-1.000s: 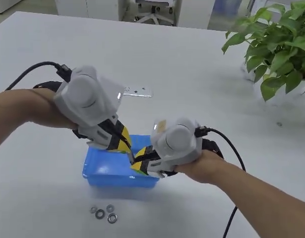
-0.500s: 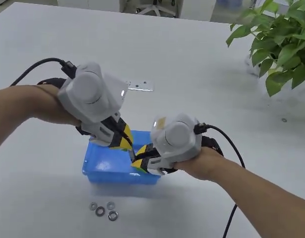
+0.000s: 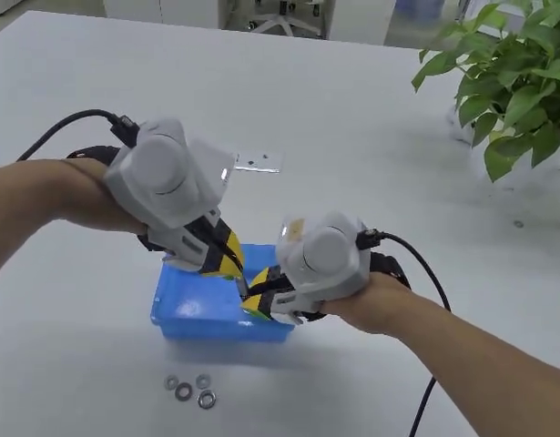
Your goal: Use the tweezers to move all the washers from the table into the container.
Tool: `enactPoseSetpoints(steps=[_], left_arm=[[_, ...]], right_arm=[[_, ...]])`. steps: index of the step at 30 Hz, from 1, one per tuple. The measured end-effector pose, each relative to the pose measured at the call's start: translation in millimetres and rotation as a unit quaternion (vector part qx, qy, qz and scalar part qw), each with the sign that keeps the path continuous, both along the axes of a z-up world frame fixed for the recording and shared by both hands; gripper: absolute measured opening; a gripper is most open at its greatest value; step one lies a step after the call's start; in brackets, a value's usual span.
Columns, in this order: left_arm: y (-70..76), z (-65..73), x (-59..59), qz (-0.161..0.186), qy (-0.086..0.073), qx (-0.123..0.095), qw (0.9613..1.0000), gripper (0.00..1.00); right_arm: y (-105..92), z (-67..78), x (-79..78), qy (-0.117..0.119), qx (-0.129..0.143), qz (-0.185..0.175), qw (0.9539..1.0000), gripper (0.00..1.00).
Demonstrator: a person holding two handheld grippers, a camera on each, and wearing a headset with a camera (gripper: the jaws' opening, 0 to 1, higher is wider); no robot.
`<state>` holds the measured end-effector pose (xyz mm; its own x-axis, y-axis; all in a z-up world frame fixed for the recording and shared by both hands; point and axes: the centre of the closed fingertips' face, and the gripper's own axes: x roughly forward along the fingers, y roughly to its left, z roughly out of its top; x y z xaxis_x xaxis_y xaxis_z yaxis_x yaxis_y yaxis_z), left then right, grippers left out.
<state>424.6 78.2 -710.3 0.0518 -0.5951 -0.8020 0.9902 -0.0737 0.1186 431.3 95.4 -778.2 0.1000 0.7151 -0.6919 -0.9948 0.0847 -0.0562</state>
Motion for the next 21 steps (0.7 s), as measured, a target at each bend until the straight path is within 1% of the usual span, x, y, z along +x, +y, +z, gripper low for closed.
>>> enactPoseSetpoints(steps=[10,21], left_arm=[[-0.6,9.6,-2.7,0.001,-0.008,-0.001,1.0,0.07],[1.7,22.3,-10.3,0.005,-0.015,-0.001,0.9999,0.07]], right_arm=[[0.3,10.2,-2.0,-0.01,0.006,0.0,0.9999,0.1],[2.6,22.9,-8.3,-0.022,0.01,0.005,0.9997,0.1]])
